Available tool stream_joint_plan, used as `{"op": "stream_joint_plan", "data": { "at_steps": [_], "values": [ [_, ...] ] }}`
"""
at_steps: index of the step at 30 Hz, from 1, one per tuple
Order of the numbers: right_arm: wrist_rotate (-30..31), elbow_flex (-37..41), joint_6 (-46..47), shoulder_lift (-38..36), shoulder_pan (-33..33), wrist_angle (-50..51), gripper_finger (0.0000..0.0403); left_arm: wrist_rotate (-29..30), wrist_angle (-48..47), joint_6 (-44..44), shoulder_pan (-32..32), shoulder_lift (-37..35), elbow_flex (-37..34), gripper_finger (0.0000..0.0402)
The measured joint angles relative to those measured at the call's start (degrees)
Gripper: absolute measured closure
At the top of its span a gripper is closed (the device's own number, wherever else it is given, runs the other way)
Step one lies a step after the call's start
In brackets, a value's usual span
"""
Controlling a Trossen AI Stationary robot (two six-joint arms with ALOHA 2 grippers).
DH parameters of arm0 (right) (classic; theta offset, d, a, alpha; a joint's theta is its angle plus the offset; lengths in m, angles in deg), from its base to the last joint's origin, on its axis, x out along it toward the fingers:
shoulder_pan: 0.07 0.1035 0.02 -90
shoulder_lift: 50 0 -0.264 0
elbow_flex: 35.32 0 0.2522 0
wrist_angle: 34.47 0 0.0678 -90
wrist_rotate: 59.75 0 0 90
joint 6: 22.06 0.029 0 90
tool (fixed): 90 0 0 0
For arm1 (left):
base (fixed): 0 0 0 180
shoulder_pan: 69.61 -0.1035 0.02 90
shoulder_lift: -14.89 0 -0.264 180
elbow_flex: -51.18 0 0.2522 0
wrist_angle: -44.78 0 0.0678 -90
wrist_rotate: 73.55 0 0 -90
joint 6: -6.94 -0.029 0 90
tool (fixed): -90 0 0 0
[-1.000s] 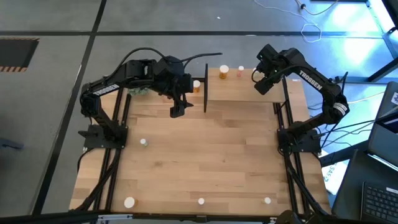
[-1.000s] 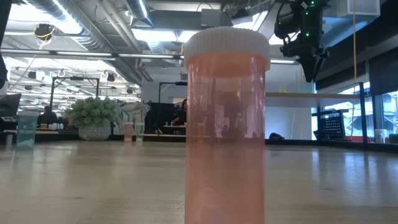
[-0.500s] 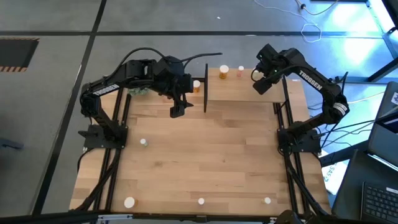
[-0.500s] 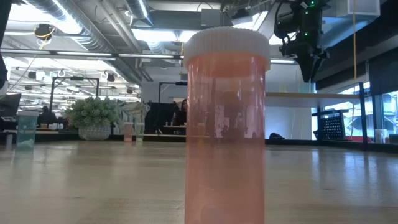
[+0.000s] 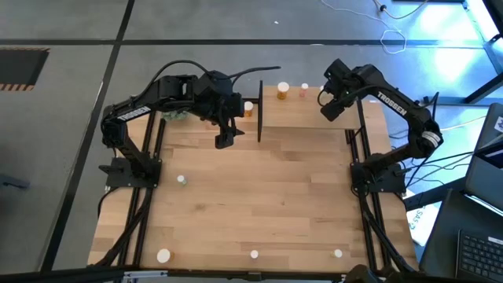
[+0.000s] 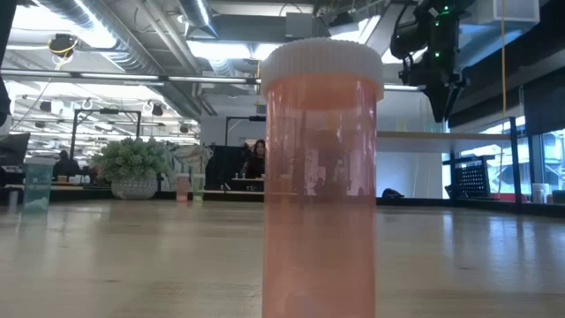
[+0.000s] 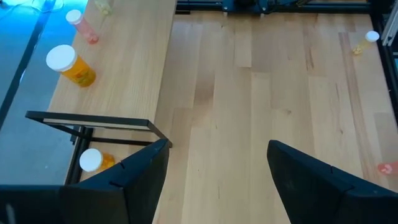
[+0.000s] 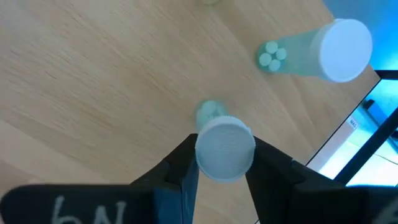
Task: Pick and place medicine bottles onto shelf by color
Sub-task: Put the right blue pill bottle on the shelf aligned with the blue pill bottle
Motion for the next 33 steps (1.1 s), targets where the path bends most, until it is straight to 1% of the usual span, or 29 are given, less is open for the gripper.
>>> {"op": "stream_joint_plan", "data": {
  "at_steps": [12,18,26,33],
  "values": [
    [-0.27,-0.87,-0.83,0.17,0.00,0.03,0.0284,0.02,0.00,-0.02,0.00,-0.02,0.00,0.0133],
    [-1.08,-0.59,-0.84,0.53,0.00,0.51,0.0266,0.02,0.00,0.09,0.01,-0.02,0.00,0.0133],
    [-0.64,-0.72,-0.76,0.36,0.00,0.29,0.0234,0.02,0.00,0.22,0.00,-0.02,0.00,0.0133],
    [-0.59,-0.73,0.62,0.34,0.00,0.75,0.0229,0.02,0.00,0.28,0.00,-0.02,0.00,0.0133]
  ]
}}
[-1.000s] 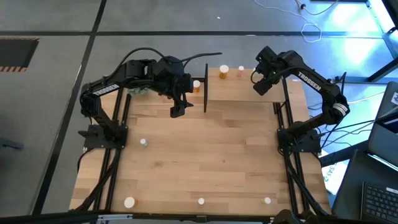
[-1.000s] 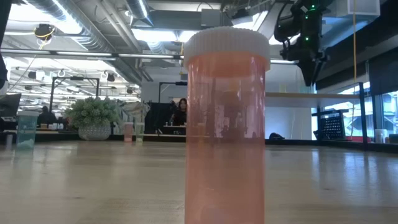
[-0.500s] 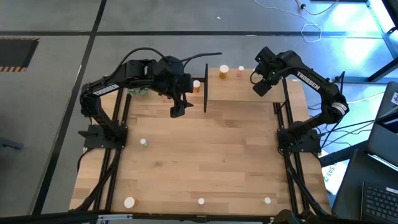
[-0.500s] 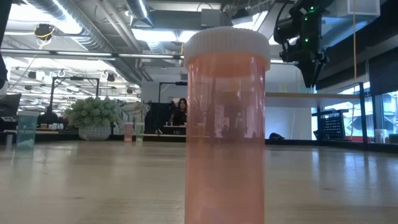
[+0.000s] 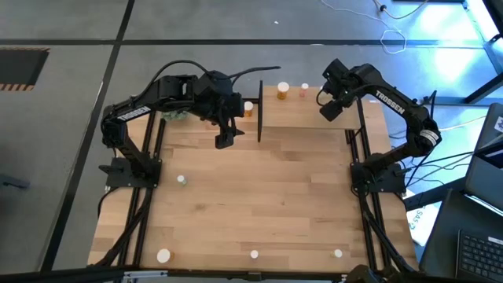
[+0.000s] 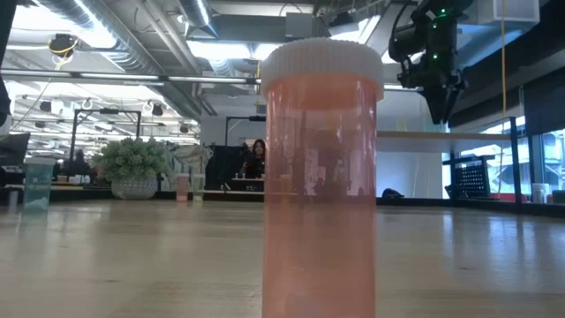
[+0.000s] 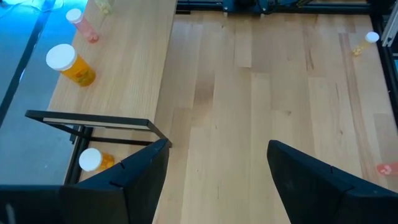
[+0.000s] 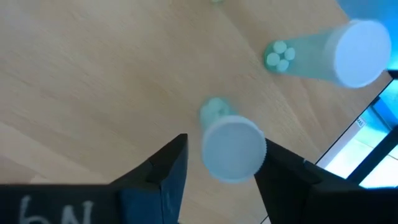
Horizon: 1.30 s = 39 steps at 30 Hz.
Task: Pick and place medicine bottles onto shelf by color
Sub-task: Put the right blue pill bottle on the shelf aligned with the blue pill bottle, then put the bottom yellow pill bottle on the shelf aligned with the other yellow pill bottle
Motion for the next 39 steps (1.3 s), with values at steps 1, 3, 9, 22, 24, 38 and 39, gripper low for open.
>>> {"op": "stream_joint_plan", "data": {
  "at_steps": [1,3,9,22,24,38,39],
  "values": [
    [0.04,0.01,-0.08,0.00,0.00,0.40,0.0229,0.00,0.00,0.01,0.01,0.00,0.00,0.0133],
    [0.12,-0.02,0.07,-0.02,0.00,0.80,0.0228,0.00,0.00,0.02,0.01,0.00,0.00,0.0133],
    [0.17,-0.06,0.07,-0.07,0.00,1.39,0.0228,0.00,0.00,0.04,0.00,0.00,0.00,0.0133],
    [6.09,-0.10,0.16,-0.24,0.02,1.39,0.0228,0.00,0.00,0.11,0.00,0.00,0.00,0.0133],
    [6.11,-0.10,0.17,-0.34,0.02,1.45,0.0228,0.00,0.00,0.11,0.00,0.00,0.00,0.0133],
    [2.60,-0.15,1.64,-10.35,0.40,1.51,0.0228,0.00,0.00,0.67,0.00,0.00,0.00,0.0133],
    [2.31,-0.15,1.67,-11.44,0.67,1.39,0.0228,0.00,0.00,1.31,0.01,0.00,0.00,0.0133]
  ]
}}
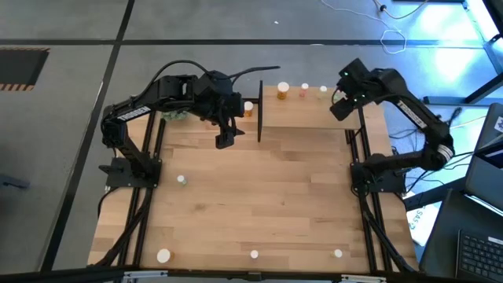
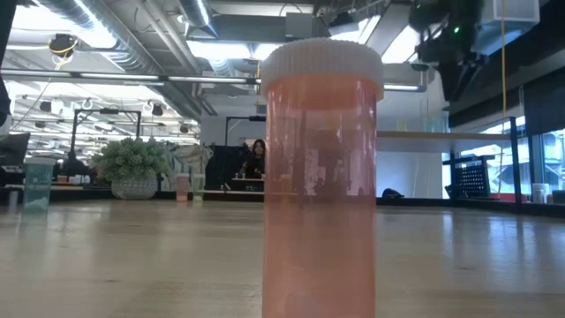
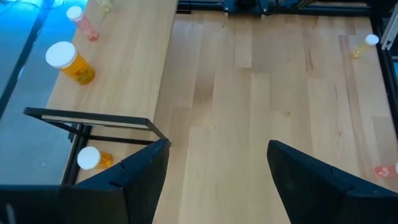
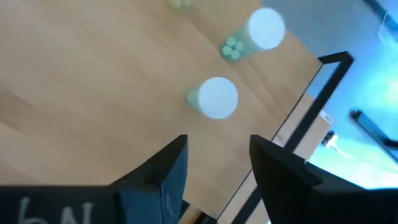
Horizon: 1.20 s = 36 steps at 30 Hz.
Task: Pick and place medicine bottles onto shelf by color
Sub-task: Put the bottom yellow pill bottle on the shelf aligned with the other yellow pill bottle
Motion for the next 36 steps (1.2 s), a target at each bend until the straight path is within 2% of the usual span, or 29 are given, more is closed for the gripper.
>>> {"op": "stream_joint_plan", "data": {
  "at_steps": [7,17,21,27,33,36],
  "values": [
    [-7.74,-0.02,-1.42,-8.10,5.60,-2.60,0.0228,0.00,-1.08,1.27,0.00,0.00,0.00,0.0133],
    [-18.88,-0.04,-1.78,-17.95,21.33,-16.70,0.0228,0.35,-4.28,8.82,-0.70,0.00,-0.02,0.0133],
    [-19.34,-0.07,-1.87,-19.09,27.54,-21.83,0.0228,0.57,-6.96,12.34,-0.77,-0.02,-0.02,0.0133],
    [-19.32,-0.07,-5.80,-18.83,34.00,-22.84,0.0228,0.52,-15.43,20.52,-0.33,-0.02,-0.02,0.0133],
    [-19.20,-0.07,-9.11,-17.98,39.72,-23.17,0.0228,0.86,-22.23,28.95,2.63,-0.71,-0.05,0.0133],
    [-19.18,-0.04,-9.03,-17.77,42.20,-23.17,0.0228,3.51,-23.13,31.74,4.90,-1.21,-0.07,0.0133]
  ]
}}
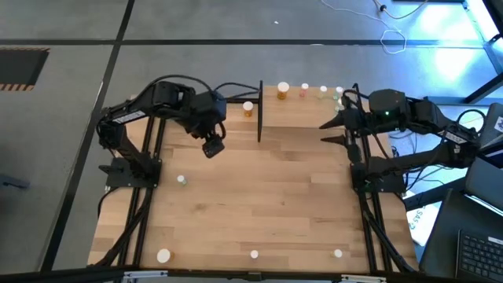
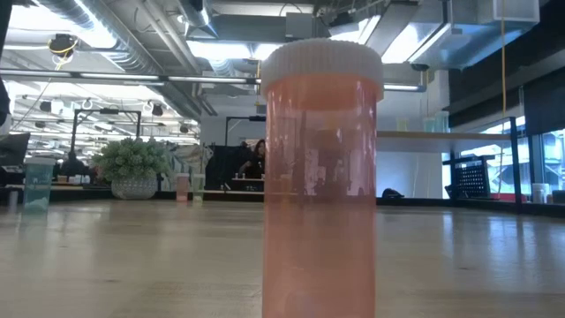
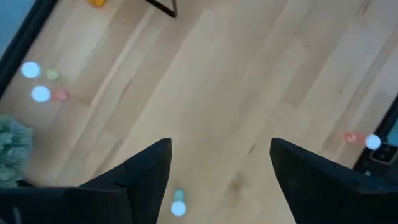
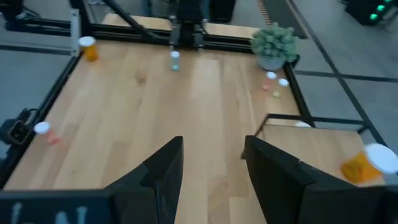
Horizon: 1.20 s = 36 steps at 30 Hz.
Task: Pick and place medicine bottles onto shelf by color
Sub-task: Put the bottom yellow pill bottle on the shelf aligned with the other yellow pill bottle
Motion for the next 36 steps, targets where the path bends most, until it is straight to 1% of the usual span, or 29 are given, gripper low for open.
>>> {"op": "stream_joint_plan", "data": {
  "at_steps": [7,10,15,19,22,27,32,36],
  "values": [
    [0.01,0.00,1.85,0.12,5.50,-0.33,0.0228,1.42,0.14,4.48,5.07,-1.68,0.00,0.0133],
    [0.13,0.00,4.64,0.10,8.33,-0.31,0.0228,2.74,0.08,5.78,7.66,-2.24,0.04,0.0133],
    [0.77,0.00,10.81,0.72,13.75,-0.29,0.0228,4.71,0.10,6.09,12.27,-2.01,0.04,0.0133],
    [0.44,0.00,13.97,2.00,18.36,0.00,0.0228,4.73,0.12,6.00,15.60,-2.05,0.04,0.0133],
    [-0.27,0.02,15.78,3.50,22.31,3.01,0.0228,4.86,0.11,5.98,18.14,-2.05,0.04,0.0133],
    [-4.69,0.04,23.36,7.07,28.74,5.68,0.0228,7.95,0.12,5.98,23.19,-2.04,0.04,0.0133],
    [-5.73,0.04,30.40,10.49,35.15,5.77,0.0228,9.60,0.13,6.05,27.16,-2.02,0.04,0.0133],
    [-6.06,0.04,36.10,13.24,40.72,5.96,0.0228,11.69,0.16,8.74,29.58,-2.00,0.04,0.0133]
  ]
}}
